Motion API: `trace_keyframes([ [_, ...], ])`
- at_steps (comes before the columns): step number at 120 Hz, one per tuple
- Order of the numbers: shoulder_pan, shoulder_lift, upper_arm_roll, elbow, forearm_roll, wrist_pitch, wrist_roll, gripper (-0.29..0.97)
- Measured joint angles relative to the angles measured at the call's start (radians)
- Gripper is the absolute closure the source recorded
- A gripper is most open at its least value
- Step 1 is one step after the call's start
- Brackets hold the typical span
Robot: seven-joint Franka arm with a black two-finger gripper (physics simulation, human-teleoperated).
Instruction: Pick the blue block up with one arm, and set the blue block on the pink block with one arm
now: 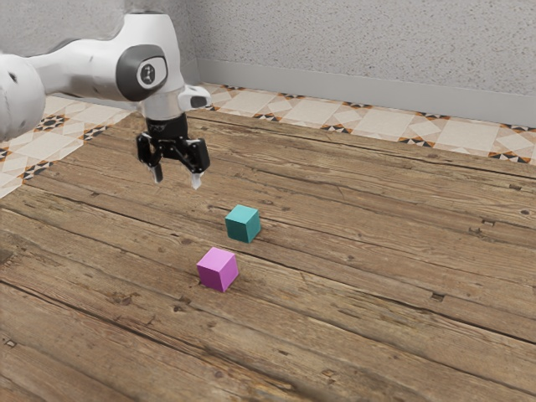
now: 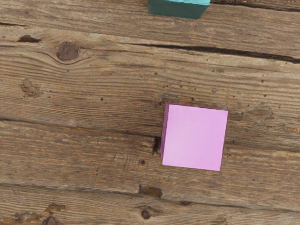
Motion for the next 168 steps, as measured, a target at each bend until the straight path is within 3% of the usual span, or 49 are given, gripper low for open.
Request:
trace_keyframes([
  [24,0.005,0.16,-0.025,0.001,0.016,0.219,-0.001,0.0],
  [35,0.007,0.243,-0.041,0.069,0.019,0.292,0.002,0.0],
  [60,0.014,0.396,-0.054,0.259,0.02,0.304,-0.004,0.0],
  [98,0.042,0.468,-0.081,0.284,0.019,0.288,-0.013,0.0],
  [138,0.063,0.545,-0.096,0.341,0.019,0.381,0.009,0.02],
  [168,0.063,0.549,-0.095,0.328,0.022,0.434,0.028,0.26],
])
